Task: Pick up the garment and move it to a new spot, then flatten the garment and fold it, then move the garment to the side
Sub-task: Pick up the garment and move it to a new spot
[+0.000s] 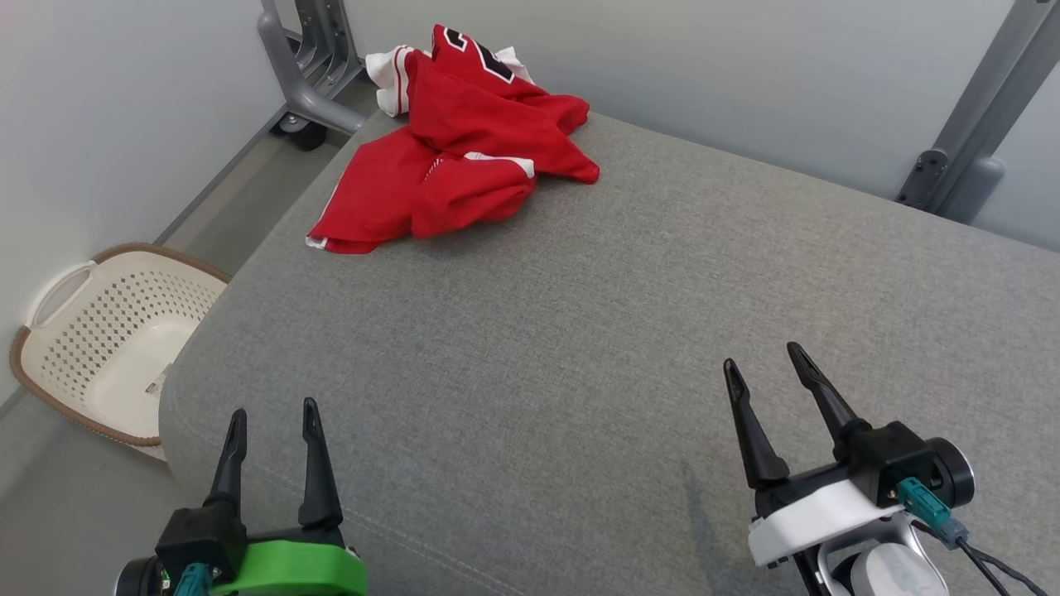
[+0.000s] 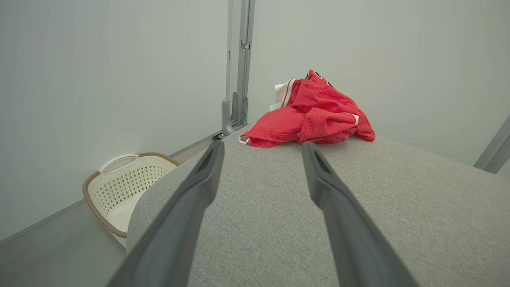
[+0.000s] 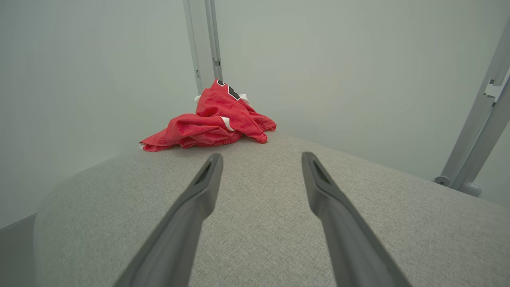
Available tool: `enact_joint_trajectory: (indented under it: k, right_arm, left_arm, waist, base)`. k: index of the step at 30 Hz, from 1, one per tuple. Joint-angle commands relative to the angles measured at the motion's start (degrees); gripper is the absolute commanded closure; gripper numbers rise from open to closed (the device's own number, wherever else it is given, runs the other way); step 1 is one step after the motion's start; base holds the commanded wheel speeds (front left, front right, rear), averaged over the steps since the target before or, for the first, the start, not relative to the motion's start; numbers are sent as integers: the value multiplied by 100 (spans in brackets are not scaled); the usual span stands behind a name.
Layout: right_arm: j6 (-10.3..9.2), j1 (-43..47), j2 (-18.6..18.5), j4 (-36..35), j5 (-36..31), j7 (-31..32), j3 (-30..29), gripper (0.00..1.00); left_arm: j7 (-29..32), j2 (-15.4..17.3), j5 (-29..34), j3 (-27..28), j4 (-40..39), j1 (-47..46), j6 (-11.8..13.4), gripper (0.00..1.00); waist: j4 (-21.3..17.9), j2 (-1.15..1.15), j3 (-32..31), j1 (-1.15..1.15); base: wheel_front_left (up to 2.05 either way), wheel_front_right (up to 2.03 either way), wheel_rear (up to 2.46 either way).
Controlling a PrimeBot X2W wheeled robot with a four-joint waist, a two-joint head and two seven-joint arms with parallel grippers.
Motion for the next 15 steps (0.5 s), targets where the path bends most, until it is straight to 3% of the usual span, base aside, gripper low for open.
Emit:
enact_joint_trajectory:
  k: [1, 7, 11, 15]
  right_arm:
    - [0, -62, -29, -6, -40, -20, -14, 0]
    - [0, -46, -30, -129, -116, -19, -191, 0]
    - [0, -32, -30, -226, -218, -19, -366, 0]
    - [0, -168, -30, -362, -321, -20, -434, 0]
  left_arm:
    - [-4, 20, -25, -12, -28, 61, 27, 0]
    - [-4, 21, -88, -39, -32, -158, 17, 0]
    - [-4, 24, -20, 105, -9, -517, -183, 0]
    - [-4, 240, 235, 419, 51, -1208, -397, 0]
  waist:
    - [14, 0, 52, 0]
    - [30, 0, 240, 0]
    - [39, 0, 419, 0]
    - [-139, 0, 694, 0]
  base:
    - [0, 0, 0]
    - [0, 0, 0]
    - [0, 0, 0]
    - [0, 0, 0]
